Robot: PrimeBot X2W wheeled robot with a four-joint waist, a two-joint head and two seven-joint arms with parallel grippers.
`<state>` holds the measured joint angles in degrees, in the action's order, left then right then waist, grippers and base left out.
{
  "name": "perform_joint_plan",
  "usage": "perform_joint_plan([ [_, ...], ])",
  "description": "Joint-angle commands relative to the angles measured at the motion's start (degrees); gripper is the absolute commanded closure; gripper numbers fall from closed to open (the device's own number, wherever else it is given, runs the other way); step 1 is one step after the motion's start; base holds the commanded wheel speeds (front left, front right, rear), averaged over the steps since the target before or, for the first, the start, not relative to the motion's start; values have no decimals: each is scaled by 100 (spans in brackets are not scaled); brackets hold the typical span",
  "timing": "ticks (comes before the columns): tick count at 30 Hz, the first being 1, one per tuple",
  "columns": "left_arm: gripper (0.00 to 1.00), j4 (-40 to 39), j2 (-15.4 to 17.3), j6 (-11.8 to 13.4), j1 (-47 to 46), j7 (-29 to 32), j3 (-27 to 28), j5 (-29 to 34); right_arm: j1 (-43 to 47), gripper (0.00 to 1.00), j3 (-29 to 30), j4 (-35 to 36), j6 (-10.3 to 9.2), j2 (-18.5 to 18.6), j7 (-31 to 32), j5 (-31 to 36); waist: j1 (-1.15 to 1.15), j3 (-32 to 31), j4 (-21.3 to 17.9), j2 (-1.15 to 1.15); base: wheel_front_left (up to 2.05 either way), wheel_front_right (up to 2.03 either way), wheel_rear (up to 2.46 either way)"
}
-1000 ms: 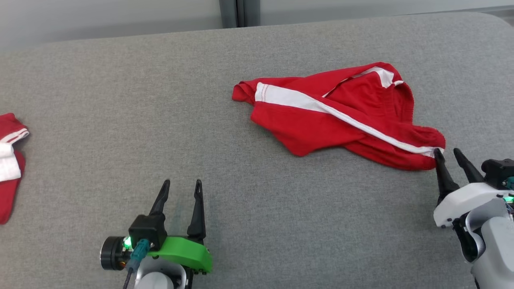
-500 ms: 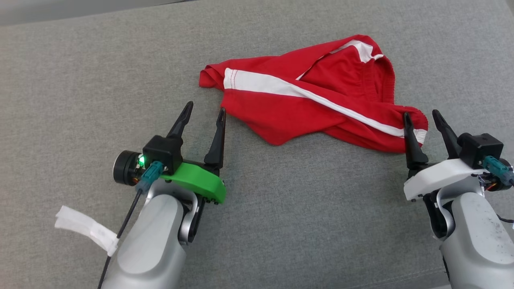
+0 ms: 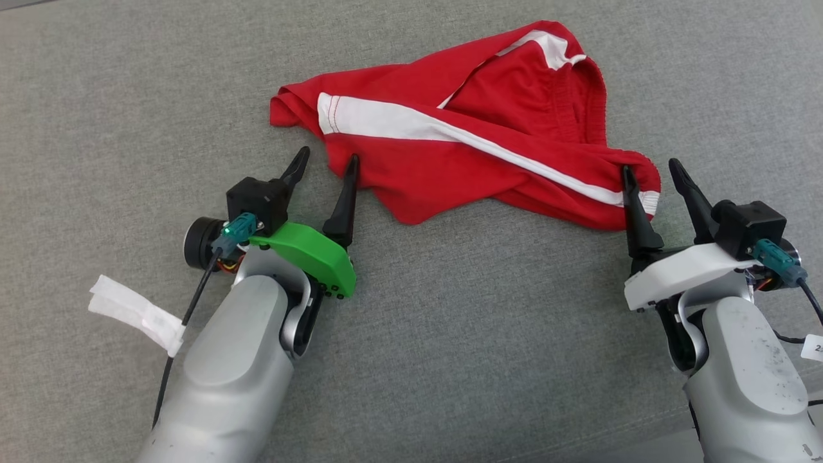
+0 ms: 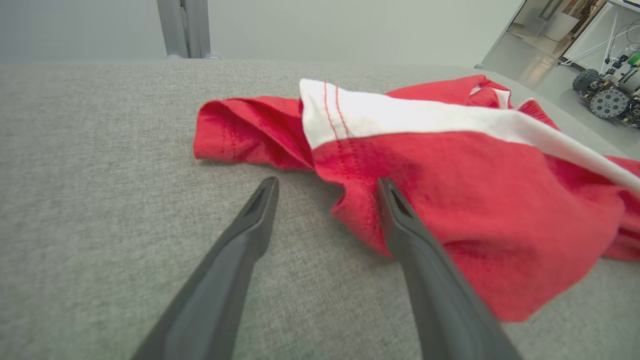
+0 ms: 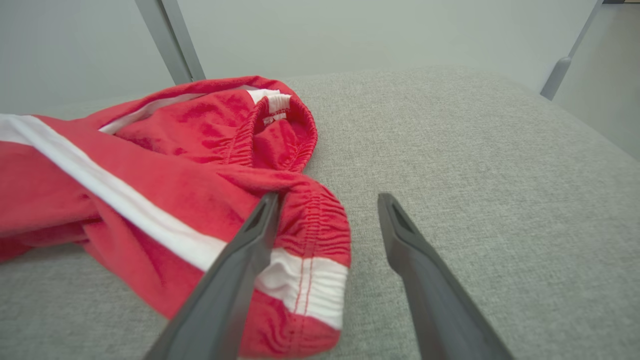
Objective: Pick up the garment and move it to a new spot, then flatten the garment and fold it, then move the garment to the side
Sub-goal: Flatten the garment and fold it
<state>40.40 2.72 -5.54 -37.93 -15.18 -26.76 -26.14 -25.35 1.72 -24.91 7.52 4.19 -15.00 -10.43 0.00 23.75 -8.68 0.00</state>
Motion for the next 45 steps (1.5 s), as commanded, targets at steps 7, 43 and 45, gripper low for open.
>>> perform_joint_plan([
  [7, 100, 333, 31, -158, -165, 5, -340, -316, -67, 0, 23, 52, -6, -49, -25, 60, 0, -23, 0, 0, 0, 0, 0],
  [43, 0, -759, 32, 41, 2718, 4, 895, -20, 990, 0, 254, -33, -6, -104, -26, 246, 0, -1633, 1264, 0, 0, 0, 0],
  [45, 0, -820, 32, 115, 2803, 4, 947, 25, 1047, 0, 234, -19, -6, -110, -26, 248, 0, -1689, 1278, 0, 0, 0, 0],
])
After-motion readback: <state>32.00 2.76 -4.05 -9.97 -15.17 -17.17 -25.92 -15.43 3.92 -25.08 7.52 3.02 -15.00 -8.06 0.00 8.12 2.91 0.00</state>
